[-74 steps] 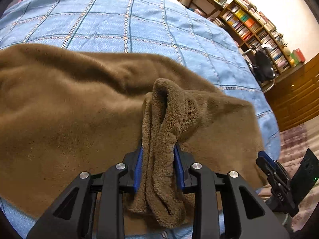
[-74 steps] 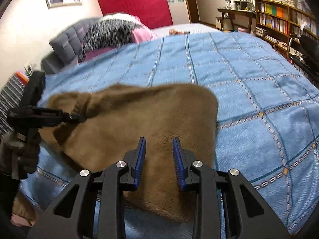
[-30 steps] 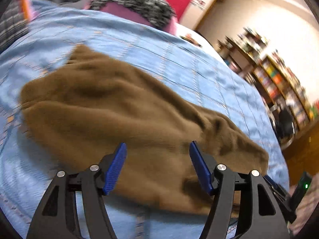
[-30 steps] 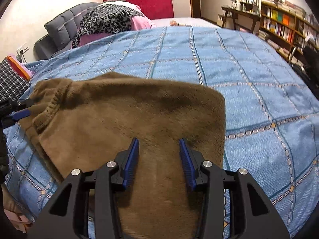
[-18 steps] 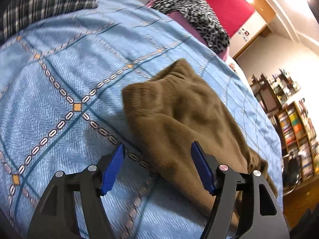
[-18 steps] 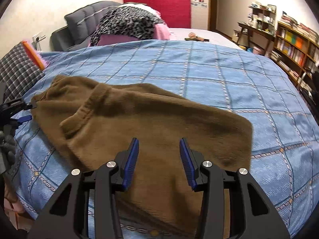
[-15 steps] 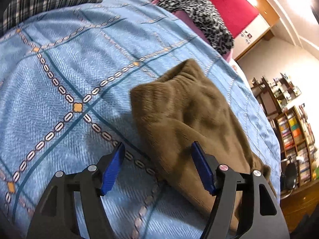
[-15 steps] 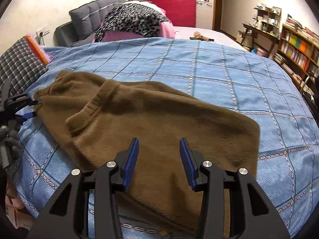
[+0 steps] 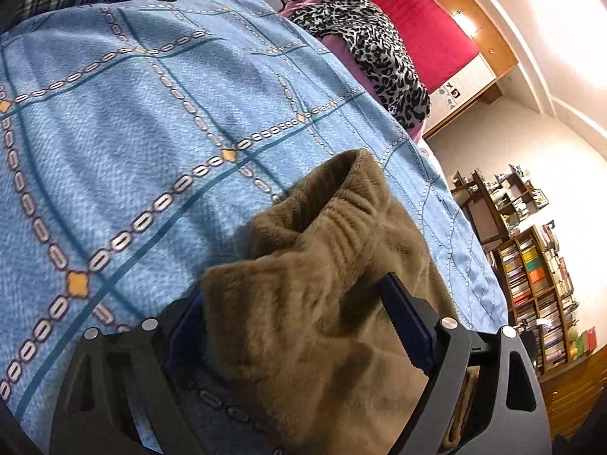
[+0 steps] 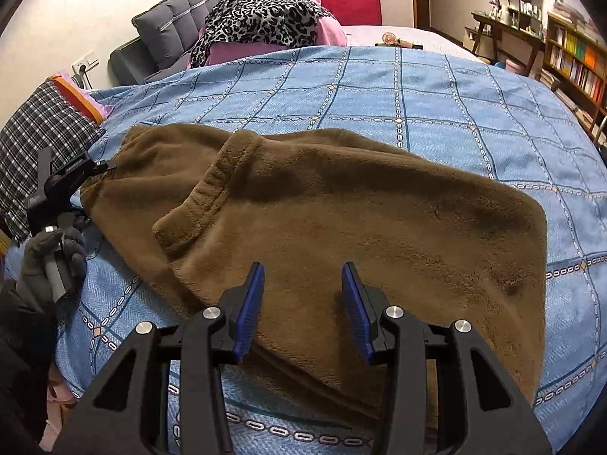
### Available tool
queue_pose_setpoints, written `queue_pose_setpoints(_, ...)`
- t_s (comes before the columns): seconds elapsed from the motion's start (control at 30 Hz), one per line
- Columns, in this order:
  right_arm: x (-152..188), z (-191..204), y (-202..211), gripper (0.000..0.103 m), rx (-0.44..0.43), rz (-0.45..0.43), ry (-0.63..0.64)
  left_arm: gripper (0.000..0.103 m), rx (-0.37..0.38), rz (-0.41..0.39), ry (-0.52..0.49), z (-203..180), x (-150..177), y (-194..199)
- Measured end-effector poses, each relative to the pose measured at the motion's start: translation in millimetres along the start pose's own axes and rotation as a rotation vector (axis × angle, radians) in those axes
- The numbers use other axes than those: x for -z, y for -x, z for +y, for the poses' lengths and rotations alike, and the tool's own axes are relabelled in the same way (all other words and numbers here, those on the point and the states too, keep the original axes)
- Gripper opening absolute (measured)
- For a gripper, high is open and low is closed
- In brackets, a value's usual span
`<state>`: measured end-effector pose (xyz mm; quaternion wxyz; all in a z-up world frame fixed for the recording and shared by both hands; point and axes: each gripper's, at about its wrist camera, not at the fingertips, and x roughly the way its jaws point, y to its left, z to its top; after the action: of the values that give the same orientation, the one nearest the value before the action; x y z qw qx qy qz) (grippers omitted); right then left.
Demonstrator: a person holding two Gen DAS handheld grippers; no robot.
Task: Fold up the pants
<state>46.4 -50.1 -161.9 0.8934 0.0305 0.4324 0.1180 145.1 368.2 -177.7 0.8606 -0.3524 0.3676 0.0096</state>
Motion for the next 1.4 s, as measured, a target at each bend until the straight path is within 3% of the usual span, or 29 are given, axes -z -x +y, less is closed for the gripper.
queue_pose_setpoints(0.03,0,1,0,0.044,0.000,-0.002,0.005,0.065,0.019,0.008,0.006,-1,-1,-1)
queue_pose_setpoints(0.1,2,1,0,0.044,-0.002,-0.003,0.006,0.051,0.040,0.040,0.026,0,0,-7)
queue_pose_setpoints(0.33,3,-12,5,0.044,0.008,-0.015,-0.027,0.033,0.018,0.006,-0.015,-11,0,3)
queue_pose_setpoints(0.57,8,-23,11,0.044,0.009,-0.030,-0.051,0.029,0.047,-0.038,-0.097,-56,-5,26)
queue_pose_setpoints(0.9,18,-48,24,0.044,0.001,-0.058,-0.109,0.028,0.126,-0.095,-0.335,-166,13,66)
queue_pose_setpoints(1.17,32,-77,39,0.044,-0.004,-0.092,-0.183,0.028,0.210,-0.088,-0.515,-258,67,93)
queue_pose_setpoints(1.4,49,-107,51,0.044,-0.006,-0.116,-0.264,0.028,0.225,-0.078,-0.711,-331,142,95)
